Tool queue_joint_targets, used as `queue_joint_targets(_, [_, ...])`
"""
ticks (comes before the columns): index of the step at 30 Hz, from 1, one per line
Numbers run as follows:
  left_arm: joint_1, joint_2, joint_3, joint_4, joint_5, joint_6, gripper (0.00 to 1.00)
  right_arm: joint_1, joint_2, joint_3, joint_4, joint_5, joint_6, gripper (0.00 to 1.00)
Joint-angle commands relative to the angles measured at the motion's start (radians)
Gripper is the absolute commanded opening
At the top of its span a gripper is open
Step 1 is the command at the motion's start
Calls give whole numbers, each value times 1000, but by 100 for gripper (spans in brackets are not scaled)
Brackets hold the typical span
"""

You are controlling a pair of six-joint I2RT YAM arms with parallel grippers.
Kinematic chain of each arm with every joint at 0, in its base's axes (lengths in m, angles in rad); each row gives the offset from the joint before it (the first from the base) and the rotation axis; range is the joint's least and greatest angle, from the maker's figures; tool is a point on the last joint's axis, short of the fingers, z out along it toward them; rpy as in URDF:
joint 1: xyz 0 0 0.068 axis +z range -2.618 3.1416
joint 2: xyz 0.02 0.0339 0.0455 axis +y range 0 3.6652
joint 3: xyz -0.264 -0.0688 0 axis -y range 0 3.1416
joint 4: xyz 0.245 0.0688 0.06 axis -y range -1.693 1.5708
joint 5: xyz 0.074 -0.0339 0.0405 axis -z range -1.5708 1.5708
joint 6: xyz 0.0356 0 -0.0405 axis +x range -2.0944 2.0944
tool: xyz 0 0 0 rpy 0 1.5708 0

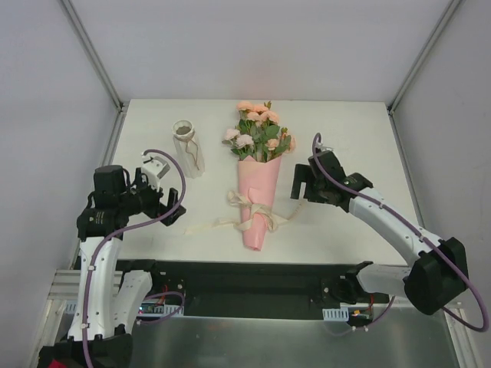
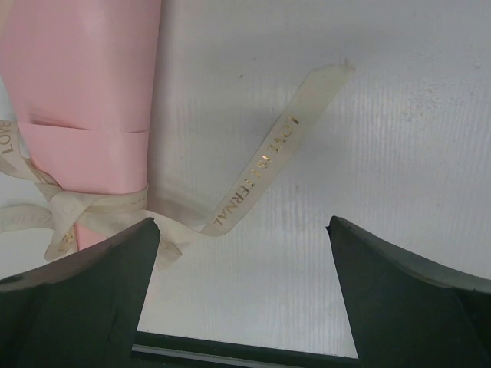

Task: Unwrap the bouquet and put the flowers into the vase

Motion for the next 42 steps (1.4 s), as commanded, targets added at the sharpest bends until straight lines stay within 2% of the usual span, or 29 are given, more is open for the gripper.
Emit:
queue_joint_targets(1, [-7, 30, 7, -13, 50, 37, 99, 60, 37, 70, -43, 77, 14, 96])
queue_joint_targets(4, [-30, 58, 14, -13, 65, 40, 99, 96, 58, 77, -45, 98, 30, 96])
queue_joint_targets(7, [-74, 99, 31, -11, 17, 46, 99, 134, 81, 82, -54, 155, 56, 96])
queue_joint_targets(8, [-143, 105, 36, -7, -5, 44, 99, 143, 86, 80, -56, 179, 66, 96])
queue_joint_targets(11, [-232, 131, 36, 15, -62, 44, 99, 154, 84, 71, -51, 221, 100, 97])
queue_joint_targets(17, [-349, 252, 25, 70, -120, 78, 99, 157, 43, -19, 33, 258, 169, 99])
queue_joint_targets(25, [-539, 462, 24, 173, -197, 142, 99, 159, 26, -110, 115, 239, 257, 97])
queue_joint_targets(35, [-628, 686, 10, 294, -303, 225, 99, 171, 87, -154, 170, 160, 418, 95])
queue_joint_targets(42, [-671, 740, -33, 369, -353, 262, 99, 177, 130, -128, 171, 115, 491, 93])
